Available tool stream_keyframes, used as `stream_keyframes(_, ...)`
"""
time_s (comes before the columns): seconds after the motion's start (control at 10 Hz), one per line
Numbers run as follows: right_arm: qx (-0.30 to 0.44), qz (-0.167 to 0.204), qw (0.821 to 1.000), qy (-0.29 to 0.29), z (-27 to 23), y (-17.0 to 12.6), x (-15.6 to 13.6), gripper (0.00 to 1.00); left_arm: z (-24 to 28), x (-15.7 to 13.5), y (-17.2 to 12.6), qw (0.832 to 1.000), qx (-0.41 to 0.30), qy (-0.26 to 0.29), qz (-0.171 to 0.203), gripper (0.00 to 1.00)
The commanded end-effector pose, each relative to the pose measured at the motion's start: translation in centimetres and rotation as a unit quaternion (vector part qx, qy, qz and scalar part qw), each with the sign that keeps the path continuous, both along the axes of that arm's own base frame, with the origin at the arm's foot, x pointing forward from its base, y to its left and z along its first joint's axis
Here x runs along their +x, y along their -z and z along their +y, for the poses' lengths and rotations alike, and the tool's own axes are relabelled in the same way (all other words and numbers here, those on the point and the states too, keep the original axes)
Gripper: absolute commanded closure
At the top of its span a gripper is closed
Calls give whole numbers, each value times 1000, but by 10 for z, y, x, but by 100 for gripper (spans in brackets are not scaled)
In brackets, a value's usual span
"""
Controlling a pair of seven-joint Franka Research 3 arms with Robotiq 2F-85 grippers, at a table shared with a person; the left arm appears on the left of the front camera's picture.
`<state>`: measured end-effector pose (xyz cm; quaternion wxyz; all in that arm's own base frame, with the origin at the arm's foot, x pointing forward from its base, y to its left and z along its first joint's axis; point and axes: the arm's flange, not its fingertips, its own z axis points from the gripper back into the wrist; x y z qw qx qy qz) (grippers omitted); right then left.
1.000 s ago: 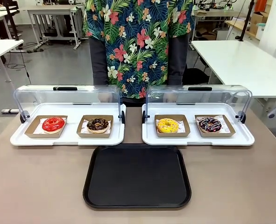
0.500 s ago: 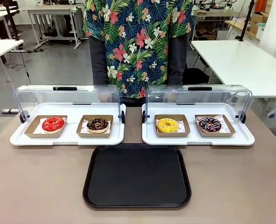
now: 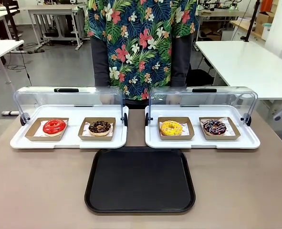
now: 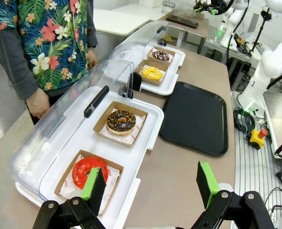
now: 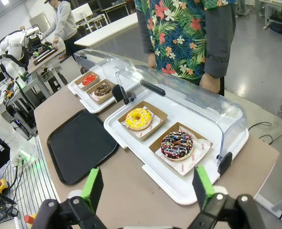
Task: Move the fourth donut from the left to the tray.
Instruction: Pick up the Paper togo box containing the Donut indicated by the person and place it on the Handle tray.
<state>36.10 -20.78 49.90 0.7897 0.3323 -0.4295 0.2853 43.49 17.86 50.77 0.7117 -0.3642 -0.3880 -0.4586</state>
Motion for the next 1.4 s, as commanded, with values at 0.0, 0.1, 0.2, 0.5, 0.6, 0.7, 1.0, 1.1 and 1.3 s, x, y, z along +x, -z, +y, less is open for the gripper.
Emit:
stream_keyframes(0.0,4,-16,1000,-3,-2,-3,5,0,0,0,-1,1000,7,2,0,0)
stream_keyframes(0.1,4,-16,1000,-3,-2,-3,5,0,0,0,-1,1000,7,2,0,0)
stream_keyframes(0.2,4,-16,1000,-3,-2,-3,5,0,0,0,-1,1000,7,2,0,0)
stream_keyframes(0.5,4,-16,1000,-3,-2,-3,5,0,0,0,-1,1000,7,2,0,0)
stream_keyframes(0.6,4,-16,1000,-3,-2,-3,5,0,0,0,-1,1000,7,2,0,0)
stream_keyframes(0.7,4,-16,1000,-3,-2,-3,5,0,0,0,-1,1000,7,2,0,0)
stream_keyframes(1.0,4,-16,1000,-3,-2,-3,5,0,0,0,-1,1000,7,2,0,0)
stream_keyframes(1.1,4,-16,1000,-3,-2,-3,5,0,0,0,-1,1000,7,2,0,0)
stream_keyframes(1.3,4,-16,1000,-3,-2,-3,5,0,0,0,-1,1000,7,2,0,0)
